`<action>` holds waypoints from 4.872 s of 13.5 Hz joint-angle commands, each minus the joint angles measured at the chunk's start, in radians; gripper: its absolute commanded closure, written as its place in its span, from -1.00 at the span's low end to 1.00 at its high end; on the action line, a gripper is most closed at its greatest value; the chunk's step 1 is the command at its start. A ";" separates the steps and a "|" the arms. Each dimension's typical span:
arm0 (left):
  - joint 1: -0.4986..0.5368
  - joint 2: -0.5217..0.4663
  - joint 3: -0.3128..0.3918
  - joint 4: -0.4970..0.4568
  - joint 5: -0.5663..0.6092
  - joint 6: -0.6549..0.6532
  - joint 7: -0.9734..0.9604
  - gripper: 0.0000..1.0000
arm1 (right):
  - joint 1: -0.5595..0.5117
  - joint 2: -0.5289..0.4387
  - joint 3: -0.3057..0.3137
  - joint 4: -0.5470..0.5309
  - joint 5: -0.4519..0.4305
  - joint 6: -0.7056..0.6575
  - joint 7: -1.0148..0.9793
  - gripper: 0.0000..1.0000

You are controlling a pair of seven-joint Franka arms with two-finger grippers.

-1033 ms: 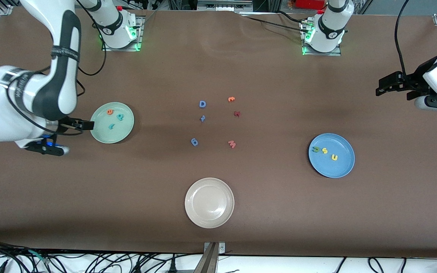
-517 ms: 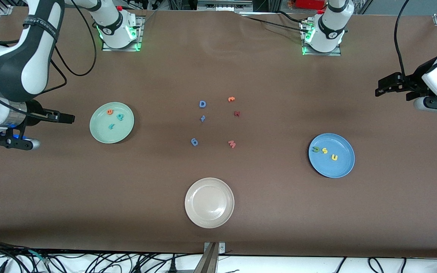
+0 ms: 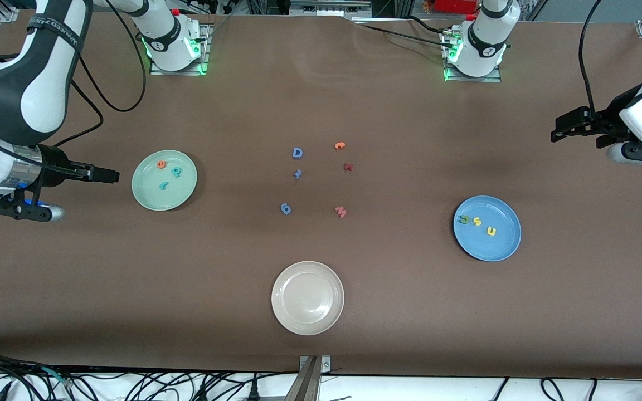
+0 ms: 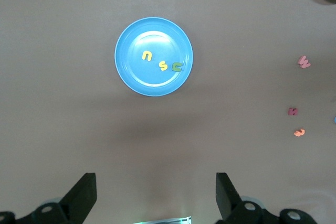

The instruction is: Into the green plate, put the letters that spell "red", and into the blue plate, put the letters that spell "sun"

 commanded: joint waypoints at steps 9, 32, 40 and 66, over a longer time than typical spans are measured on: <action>-0.001 0.009 0.003 0.027 -0.011 -0.013 0.013 -1.00 | -0.304 -0.005 0.326 0.240 -0.108 -0.101 0.018 -0.98; 0.057 0.010 0.010 0.024 -0.027 -0.016 0.018 -1.00 | -0.866 -0.400 1.214 -0.155 -0.601 0.306 0.129 -0.99; 0.057 0.009 0.007 0.025 -0.024 -0.016 0.015 -1.00 | -0.870 -0.390 1.195 -0.135 -0.604 0.308 0.132 -0.99; 0.056 0.010 0.006 0.025 -0.013 -0.015 0.019 -1.00 | -0.867 -0.427 1.145 -0.085 -0.590 0.244 0.084 -0.99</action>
